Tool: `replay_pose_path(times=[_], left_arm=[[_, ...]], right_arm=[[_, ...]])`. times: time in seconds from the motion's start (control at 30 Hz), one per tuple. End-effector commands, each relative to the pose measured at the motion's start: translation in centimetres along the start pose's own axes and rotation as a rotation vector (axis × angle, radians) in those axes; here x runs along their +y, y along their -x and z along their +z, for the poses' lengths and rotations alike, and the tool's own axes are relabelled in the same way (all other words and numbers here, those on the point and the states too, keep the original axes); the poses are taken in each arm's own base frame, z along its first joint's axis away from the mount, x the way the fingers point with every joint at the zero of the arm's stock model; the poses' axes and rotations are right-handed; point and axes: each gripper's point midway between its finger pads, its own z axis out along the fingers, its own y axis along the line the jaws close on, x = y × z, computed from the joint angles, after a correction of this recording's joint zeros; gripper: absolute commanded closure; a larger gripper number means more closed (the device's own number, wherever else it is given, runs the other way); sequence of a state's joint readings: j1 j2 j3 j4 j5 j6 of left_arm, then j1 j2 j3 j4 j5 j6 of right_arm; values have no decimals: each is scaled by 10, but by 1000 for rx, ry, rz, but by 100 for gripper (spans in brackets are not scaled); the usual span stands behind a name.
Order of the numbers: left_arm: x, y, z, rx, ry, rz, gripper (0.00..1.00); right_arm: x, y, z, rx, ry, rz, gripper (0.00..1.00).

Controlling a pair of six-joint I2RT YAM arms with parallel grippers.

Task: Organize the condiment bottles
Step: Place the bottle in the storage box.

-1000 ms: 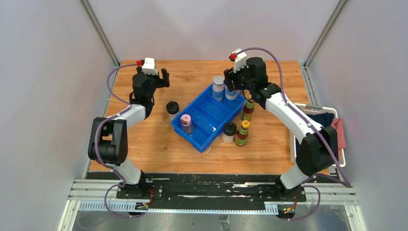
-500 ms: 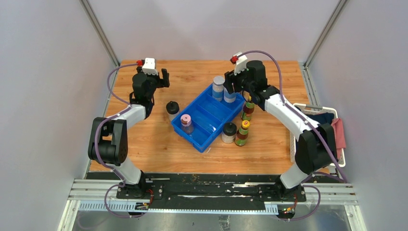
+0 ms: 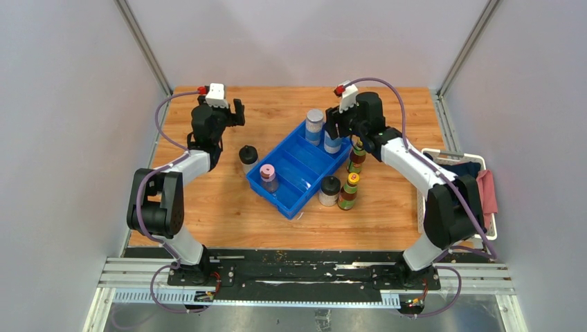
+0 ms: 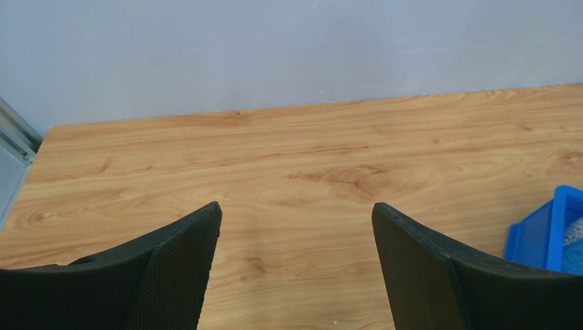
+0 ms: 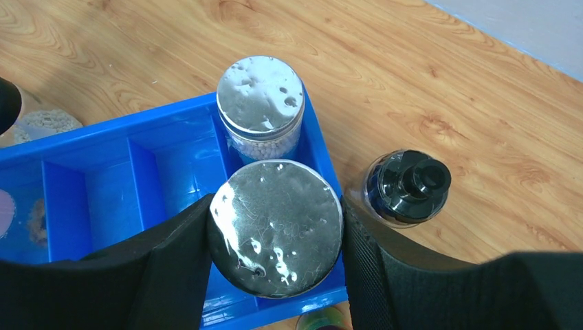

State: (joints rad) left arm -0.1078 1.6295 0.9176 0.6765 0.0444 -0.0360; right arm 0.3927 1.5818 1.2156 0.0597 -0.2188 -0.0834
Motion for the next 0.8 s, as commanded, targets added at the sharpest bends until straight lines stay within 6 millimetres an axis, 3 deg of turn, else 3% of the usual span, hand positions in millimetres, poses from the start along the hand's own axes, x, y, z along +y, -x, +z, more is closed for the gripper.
replay_pose_path(times=[0.0,0.77], left_arm=[[-5,2,-1,-14,-7,11,13],[-6,-2,-1,-5,-6,25,13]], right_arm=[[-8,13,3,-76,-4,13,100],[-8,-16,21,-62,29,24,100]])
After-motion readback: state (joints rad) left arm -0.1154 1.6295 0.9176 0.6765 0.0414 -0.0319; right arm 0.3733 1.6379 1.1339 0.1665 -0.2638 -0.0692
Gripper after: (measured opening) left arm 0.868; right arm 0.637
